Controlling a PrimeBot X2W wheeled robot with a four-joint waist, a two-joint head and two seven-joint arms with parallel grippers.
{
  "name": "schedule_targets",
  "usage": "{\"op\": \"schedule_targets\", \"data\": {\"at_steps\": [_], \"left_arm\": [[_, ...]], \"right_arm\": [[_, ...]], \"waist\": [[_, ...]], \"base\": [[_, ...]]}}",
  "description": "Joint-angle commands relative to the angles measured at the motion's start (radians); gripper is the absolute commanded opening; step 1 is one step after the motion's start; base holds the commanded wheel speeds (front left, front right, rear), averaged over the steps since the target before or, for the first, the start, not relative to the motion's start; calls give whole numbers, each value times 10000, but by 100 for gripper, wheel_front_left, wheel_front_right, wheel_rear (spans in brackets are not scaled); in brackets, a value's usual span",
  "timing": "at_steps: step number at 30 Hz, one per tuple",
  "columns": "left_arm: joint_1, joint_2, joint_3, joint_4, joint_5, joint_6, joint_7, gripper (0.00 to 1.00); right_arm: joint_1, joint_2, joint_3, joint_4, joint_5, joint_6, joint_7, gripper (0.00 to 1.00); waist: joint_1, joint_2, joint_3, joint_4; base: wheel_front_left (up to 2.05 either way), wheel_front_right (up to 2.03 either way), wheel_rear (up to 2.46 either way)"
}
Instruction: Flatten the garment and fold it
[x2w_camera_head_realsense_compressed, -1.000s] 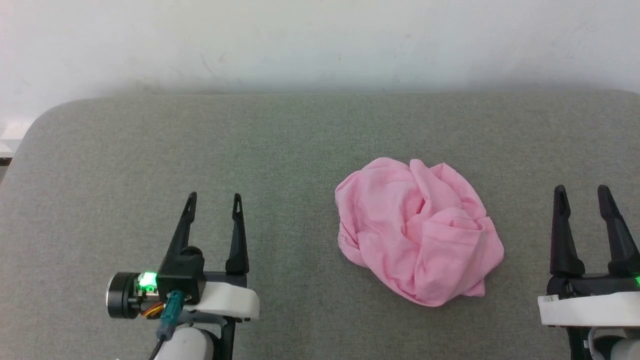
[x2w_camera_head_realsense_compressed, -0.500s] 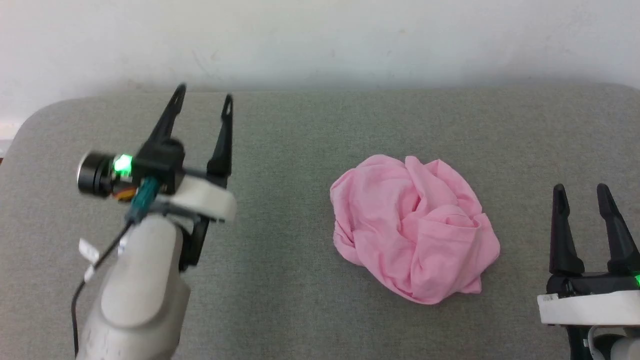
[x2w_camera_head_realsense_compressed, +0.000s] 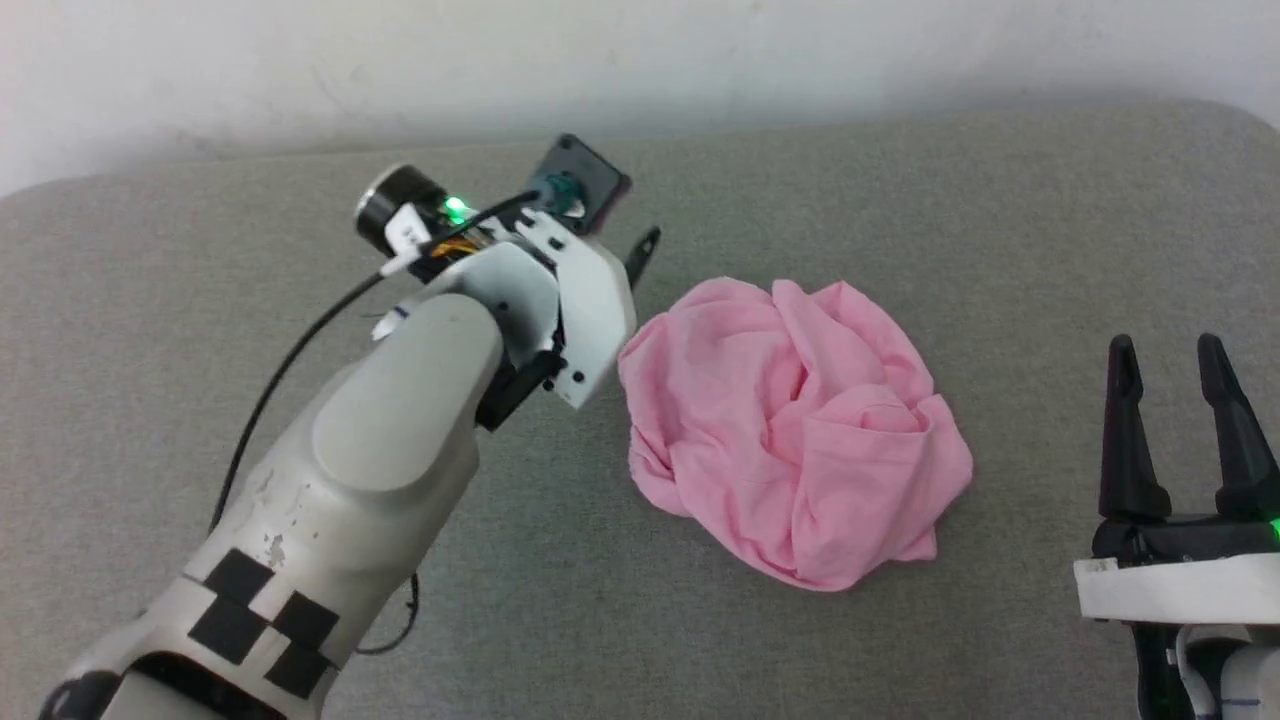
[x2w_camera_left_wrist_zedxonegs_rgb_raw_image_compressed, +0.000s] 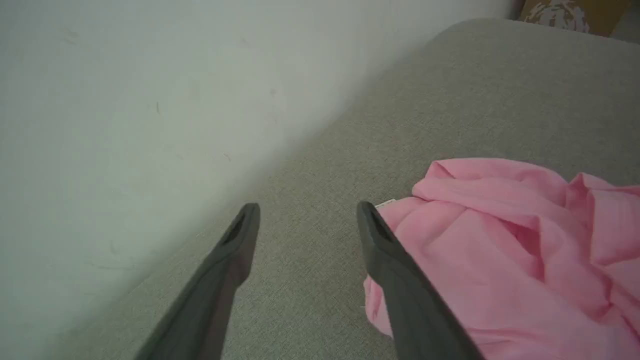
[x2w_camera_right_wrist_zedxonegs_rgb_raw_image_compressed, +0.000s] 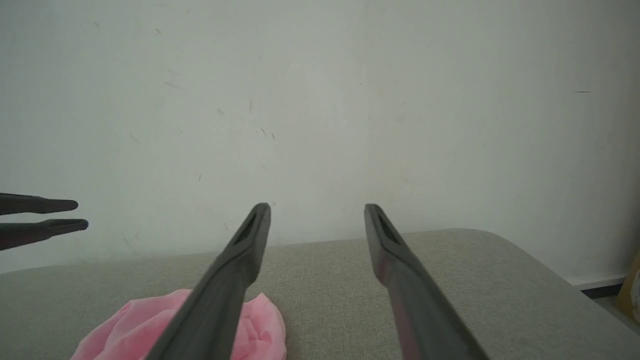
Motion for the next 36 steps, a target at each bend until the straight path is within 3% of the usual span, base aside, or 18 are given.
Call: {"op": "schedule_targets", "data": {"at_steps": [1, 7, 14, 20, 24, 25, 26, 30, 36], "left_arm": [[-285, 191, -242, 23, -302, -61, 195, 100], [-1163, 1015, -3007, -97, -2901, -63, 2183, 100], [-1871, 1479, -5177, 283, -4545, -64, 3311, 100], [-1745, 1634, -5905, 479, -5050, -64, 3895, 100], [-1520, 1828, -5963, 294, -5001, -64, 3595, 100], [-1485, 1907, -5966, 233, -4990, -64, 3374, 41], [-1487, 1980, -5968, 193, -5019, -64, 3047, 0], [-1454, 2142, -5620, 3, -5735, -65, 1470, 0], [-1076, 2892, -4770, -591, -6081, 149, -720, 0]], "right_arm": [[-132, 19, -8, 16, 73, -19, -47, 100], [-412, 19, 69, 52, 118, -19, -47, 100], [-847, 19, 227, 36, 215, -19, -47, 100], [-1098, 19, 261, 92, 398, -19, -47, 100], [-996, 19, 278, 170, 416, -19, -47, 100], [-962, 19, 265, 184, 422, -19, -47, 100], [-928, 19, 255, 192, 416, -19, -47, 100], [-768, 19, 231, 200, 320, -19, -47, 100], [-456, 19, 121, 162, 209, -19, -47, 100]], "waist": [[-2, 0, 242, -237], [-2, 0, 659, -691], [-2, 0, 1292, -1250], [-2, 0, 1589, -1556], [-2, 0, 1432, -1536], [-2, 0, 1355, -1488], [-2, 0, 1278, -1419], [-2, 0, 868, -1051], [-2, 0, 315, -395]], "base": [[0, 0, 0], [0, 0, 0], [0, 0, 0], [0, 0, 0], [0, 0, 0], [0, 0, 0], [0, 0, 0], [0, 0, 0], [0, 0, 0]]}}
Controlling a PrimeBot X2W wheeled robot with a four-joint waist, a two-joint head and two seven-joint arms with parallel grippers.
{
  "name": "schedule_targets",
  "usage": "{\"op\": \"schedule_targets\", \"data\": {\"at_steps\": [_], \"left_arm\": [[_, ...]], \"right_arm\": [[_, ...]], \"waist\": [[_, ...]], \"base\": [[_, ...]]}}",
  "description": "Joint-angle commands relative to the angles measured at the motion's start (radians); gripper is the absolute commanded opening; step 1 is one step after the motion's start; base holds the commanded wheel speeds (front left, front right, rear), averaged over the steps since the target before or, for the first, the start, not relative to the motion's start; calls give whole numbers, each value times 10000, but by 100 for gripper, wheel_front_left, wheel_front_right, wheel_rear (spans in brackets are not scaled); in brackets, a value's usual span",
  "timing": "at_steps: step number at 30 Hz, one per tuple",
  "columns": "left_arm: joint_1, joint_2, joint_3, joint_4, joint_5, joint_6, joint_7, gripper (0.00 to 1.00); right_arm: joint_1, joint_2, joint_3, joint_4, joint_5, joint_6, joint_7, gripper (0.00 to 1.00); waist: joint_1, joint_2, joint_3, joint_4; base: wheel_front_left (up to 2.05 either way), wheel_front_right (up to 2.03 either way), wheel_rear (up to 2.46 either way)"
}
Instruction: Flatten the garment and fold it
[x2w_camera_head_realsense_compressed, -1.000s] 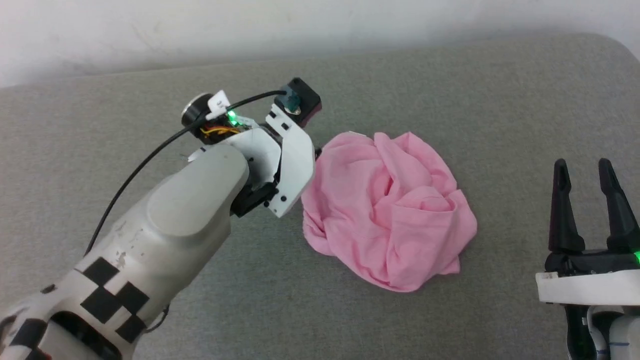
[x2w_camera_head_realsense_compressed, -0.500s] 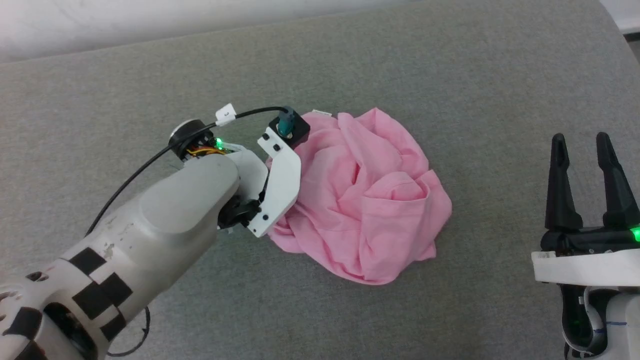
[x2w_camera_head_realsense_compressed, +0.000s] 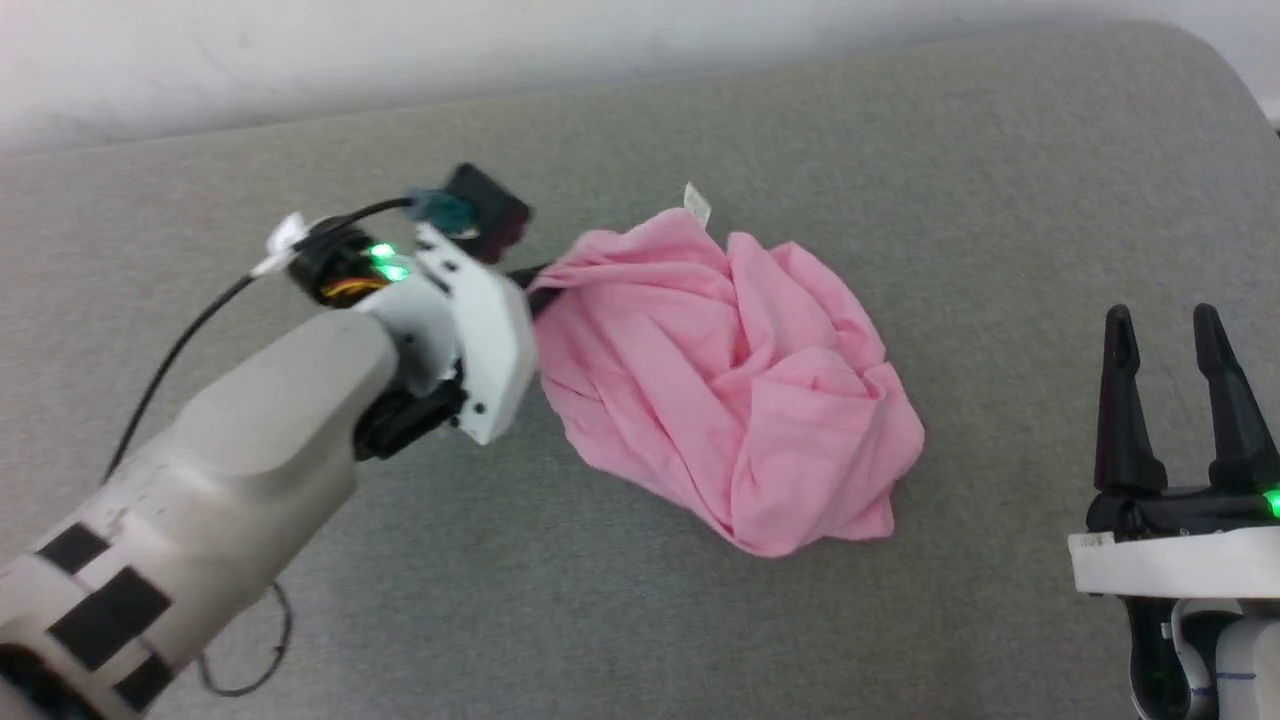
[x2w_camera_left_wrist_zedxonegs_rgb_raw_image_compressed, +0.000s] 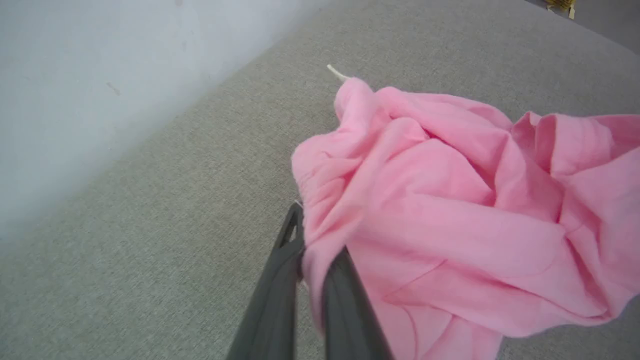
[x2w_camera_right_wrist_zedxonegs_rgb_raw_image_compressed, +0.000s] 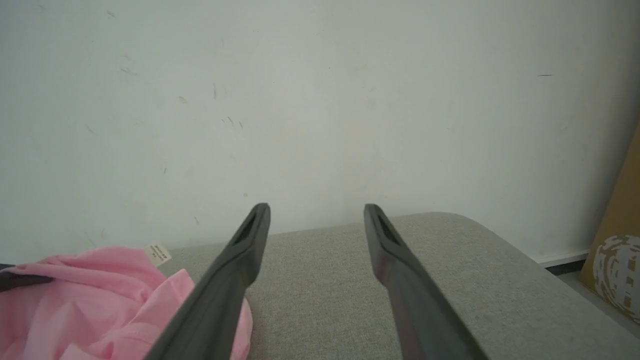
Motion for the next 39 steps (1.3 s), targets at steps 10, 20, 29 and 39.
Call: {"op": "schedule_targets", "data": {"at_steps": [10, 20, 29, 39], "left_arm": [[2474, 1553, 424, -355, -412, 1667, -1297, 0], [4037, 1162, 335, 198, -834, 2134, -2100, 100], [3852, 775, 1260, -298, 301, 3461, -4362, 100], [6194, -67, 5272, -3938, 4284, 5903, -4430, 100]], "right_arm": [[360, 22, 8, -60, -124, -19, -46, 100], [390, 22, 66, 86, -245, -19, -46, 100], [-881, 22, 69, -396, -1273, -19, -46, 100], [-2709, -1604, 2055, 363, -2190, -19, -46, 100]], "waist": [[1, 0, -734, 1326], [1, 0, -1033, 1675], [1, 0, -1255, 1934], [1, 0, -1228, 2293]], "base": [[0, 0, 0], [0, 0, 0], [0, 0, 0], [0, 0, 0]]}}
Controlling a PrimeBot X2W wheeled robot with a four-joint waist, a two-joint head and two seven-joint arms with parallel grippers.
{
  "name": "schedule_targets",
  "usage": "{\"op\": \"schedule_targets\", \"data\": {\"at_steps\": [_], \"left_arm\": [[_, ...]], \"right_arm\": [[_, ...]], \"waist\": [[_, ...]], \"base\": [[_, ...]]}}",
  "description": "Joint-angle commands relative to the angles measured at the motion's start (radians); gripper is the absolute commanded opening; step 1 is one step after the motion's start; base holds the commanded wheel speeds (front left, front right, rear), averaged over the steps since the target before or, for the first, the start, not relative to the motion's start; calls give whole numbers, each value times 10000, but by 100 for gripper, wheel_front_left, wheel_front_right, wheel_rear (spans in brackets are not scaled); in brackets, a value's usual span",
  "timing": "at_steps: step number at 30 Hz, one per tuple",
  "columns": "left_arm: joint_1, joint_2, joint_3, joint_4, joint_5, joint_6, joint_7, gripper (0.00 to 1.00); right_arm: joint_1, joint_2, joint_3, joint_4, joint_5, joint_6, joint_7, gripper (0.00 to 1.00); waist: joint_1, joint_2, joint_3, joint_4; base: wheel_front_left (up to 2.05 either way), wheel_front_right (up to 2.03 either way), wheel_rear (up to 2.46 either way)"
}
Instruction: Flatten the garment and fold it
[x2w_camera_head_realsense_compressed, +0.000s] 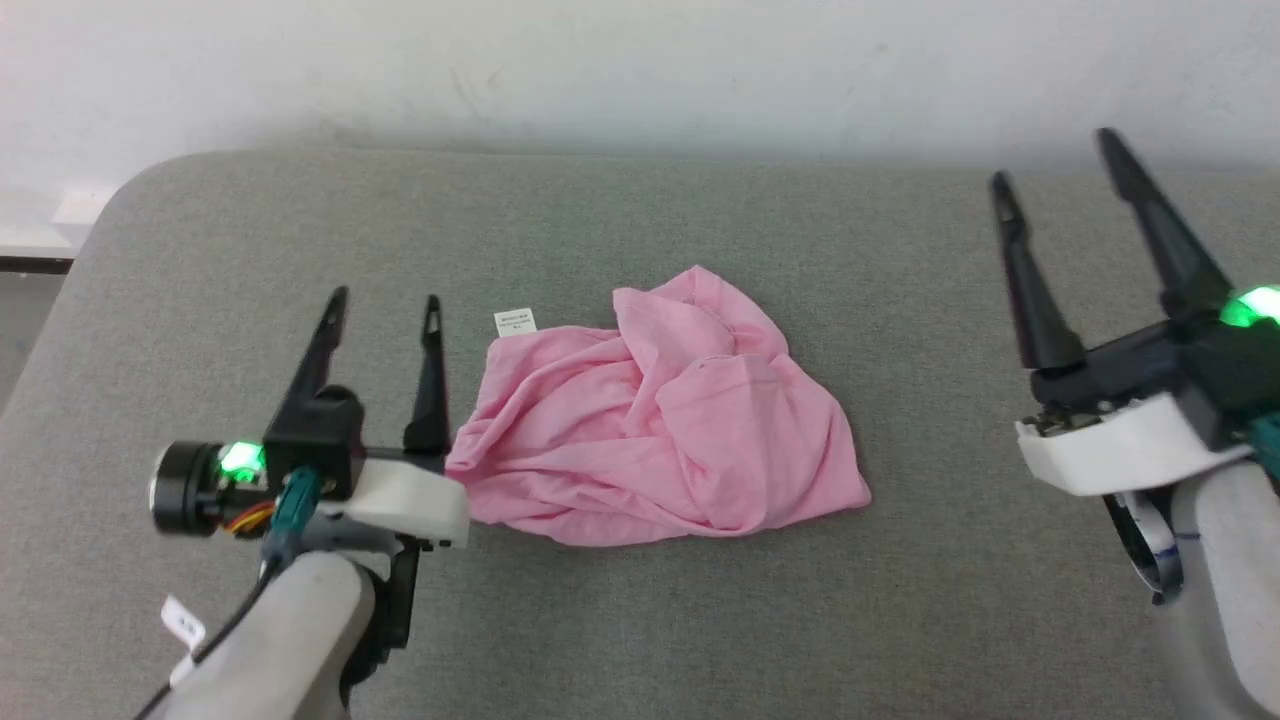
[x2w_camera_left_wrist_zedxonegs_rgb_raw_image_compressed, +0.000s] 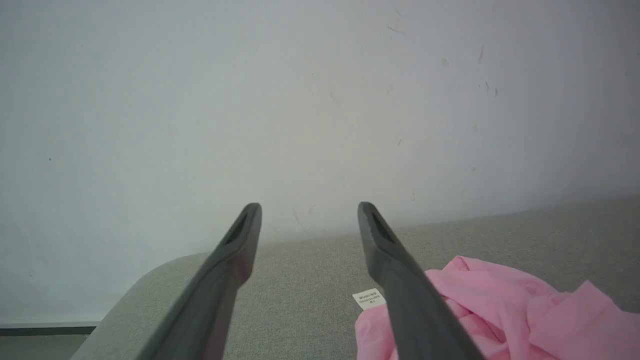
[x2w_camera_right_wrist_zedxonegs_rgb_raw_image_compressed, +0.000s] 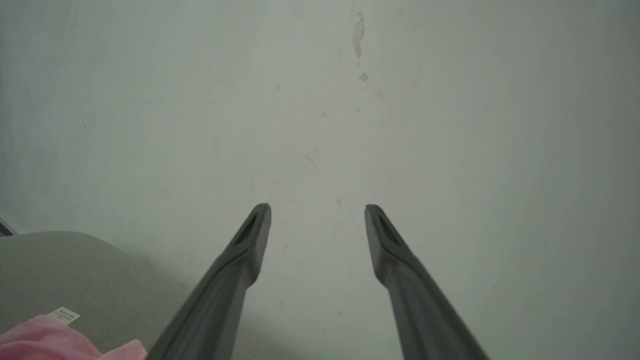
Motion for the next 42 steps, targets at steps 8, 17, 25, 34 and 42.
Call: {"op": "schedule_targets", "data": {"at_steps": [8, 17, 25, 34, 42], "left_arm": [[1983, -989, 2177, -1128, 2151, 279, -46, 100], [2566, -2018, 3263, -1300, 3382, -306, -46, 100], [2458, -2911, 3623, -1157, 3989, -1061, -47, 100], [2291, -3675, 3983, -982, 4400, -1686, -47, 100], [2502, -3794, 4501, -911, 4636, -1910, -47, 100]], "right_arm": [[-1889, -2403, 3987, 2267, 2294, -21, 1852, 100], [-4600, -4286, 8751, 2373, 6294, -21, 7105, 100], [-5714, -4015, 10074, 3726, 8486, -21, 8468, 100], [-5077, -3336, 11418, 6018, 9003, -21, 7752, 100], [-5420, -3416, 11844, 6076, 8908, -21, 5908, 0]], "waist": [[0, 0, 36, 103], [0, 0, 519, 215], [0, 0, 1164, 699], [0, 0, 1549, 1159], [0, 0, 1281, 788]], "base": [[0, 0, 0], [0, 0, 0], [0, 0, 0], [0, 0, 0], [0, 0, 0]]}}
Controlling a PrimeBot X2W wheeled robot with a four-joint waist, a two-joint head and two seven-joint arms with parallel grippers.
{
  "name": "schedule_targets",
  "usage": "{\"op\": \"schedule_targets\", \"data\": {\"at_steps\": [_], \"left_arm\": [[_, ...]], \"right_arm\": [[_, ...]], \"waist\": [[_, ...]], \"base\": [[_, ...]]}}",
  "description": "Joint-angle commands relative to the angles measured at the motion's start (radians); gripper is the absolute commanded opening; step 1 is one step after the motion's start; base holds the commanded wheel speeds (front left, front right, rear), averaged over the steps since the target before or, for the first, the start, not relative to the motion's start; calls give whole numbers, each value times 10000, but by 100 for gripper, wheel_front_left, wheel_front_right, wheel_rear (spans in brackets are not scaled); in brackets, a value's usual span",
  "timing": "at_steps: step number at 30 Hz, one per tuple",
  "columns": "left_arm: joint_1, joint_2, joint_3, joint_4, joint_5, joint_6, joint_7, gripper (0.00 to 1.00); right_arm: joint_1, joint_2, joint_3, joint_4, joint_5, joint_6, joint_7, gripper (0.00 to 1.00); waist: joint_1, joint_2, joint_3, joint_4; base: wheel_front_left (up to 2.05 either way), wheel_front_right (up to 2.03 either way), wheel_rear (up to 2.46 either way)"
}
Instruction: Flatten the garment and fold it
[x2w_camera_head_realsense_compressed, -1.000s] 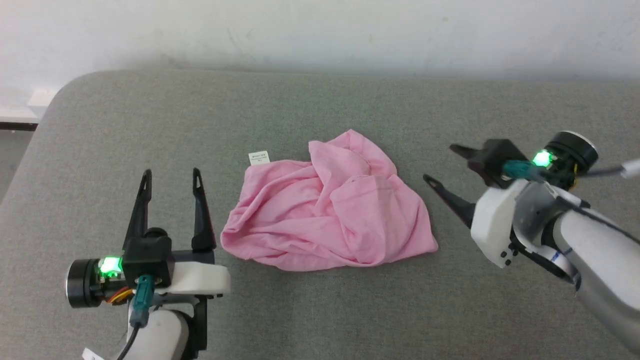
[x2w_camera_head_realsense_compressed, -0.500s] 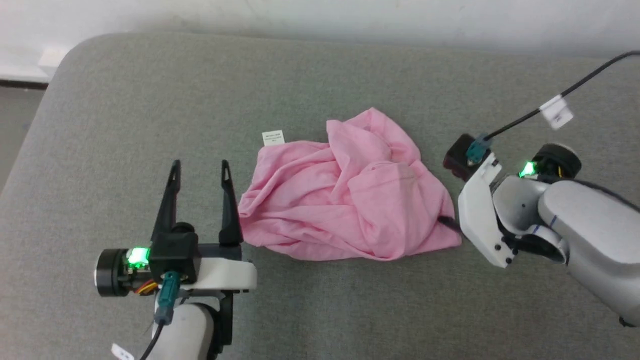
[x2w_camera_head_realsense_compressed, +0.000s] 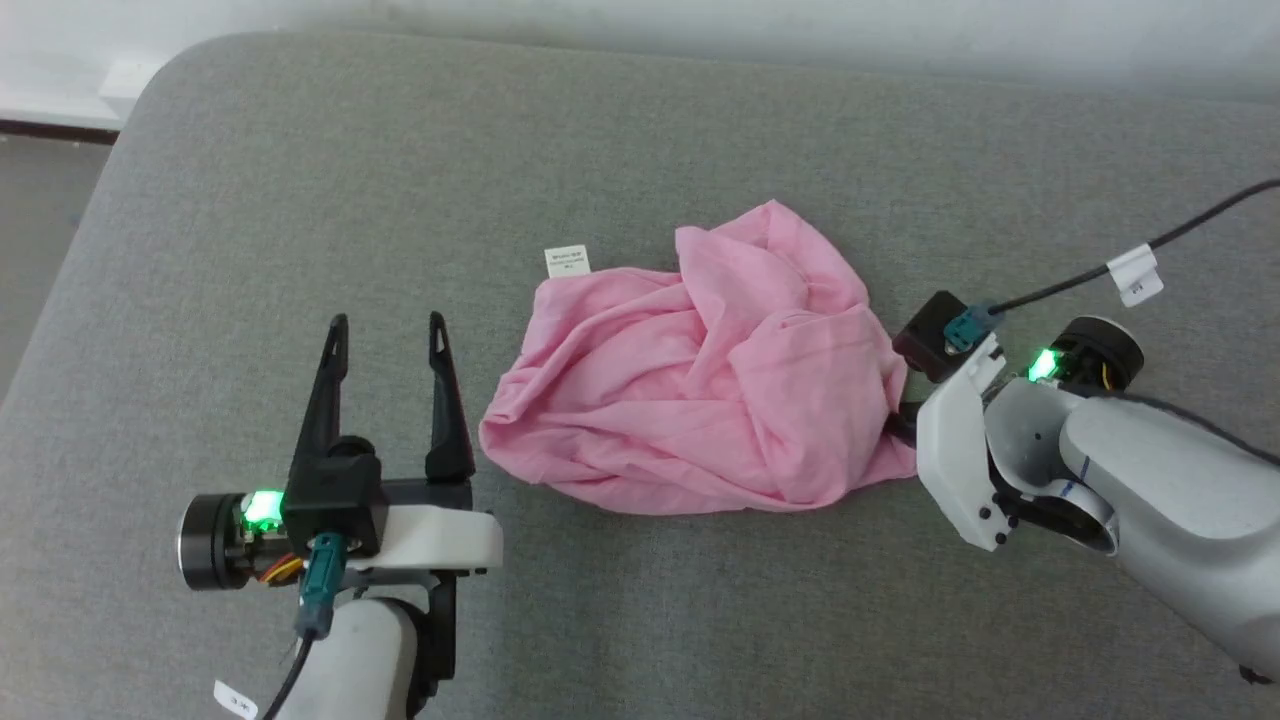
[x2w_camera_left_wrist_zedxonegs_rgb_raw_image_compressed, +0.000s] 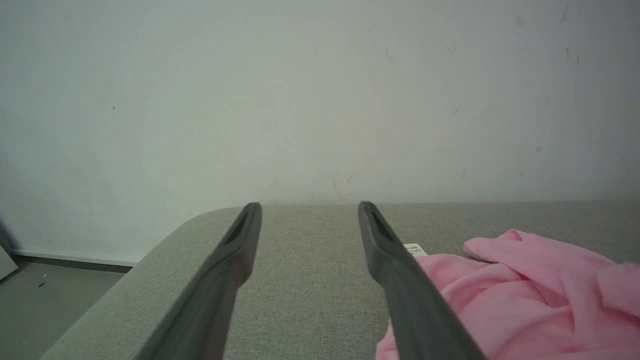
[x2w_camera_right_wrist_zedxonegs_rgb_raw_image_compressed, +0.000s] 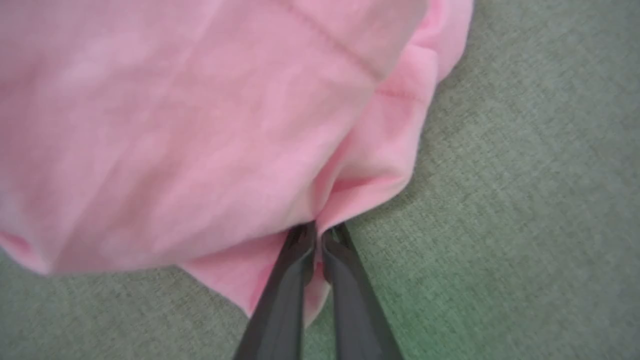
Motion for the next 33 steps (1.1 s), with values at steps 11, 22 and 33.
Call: {"op": "schedule_targets", "data": {"at_steps": [11, 22, 33], "left_arm": [[825, -77, 672, 8, 197, -217, -47, 100], [1222, -154, 917, -96, 267, -407, -47, 100], [1192, -240, 915, 0, 390, -572, -47, 100]], "right_arm": [[408, -2035, -693, -1619, -190, -21, -3153, 0], [5001, -3309, -3772, -2255, -190, -21, -3816, 0], [9050, -1291, -5986, -1474, -1187, -21, -3474, 38]], "waist": [[-2, 0, -1322, -1265], [-2, 0, -1621, -2151], [-2, 0, -1588, -2263]], "base": [[0, 0, 0], [0, 0, 0], [0, 0, 0]]}}
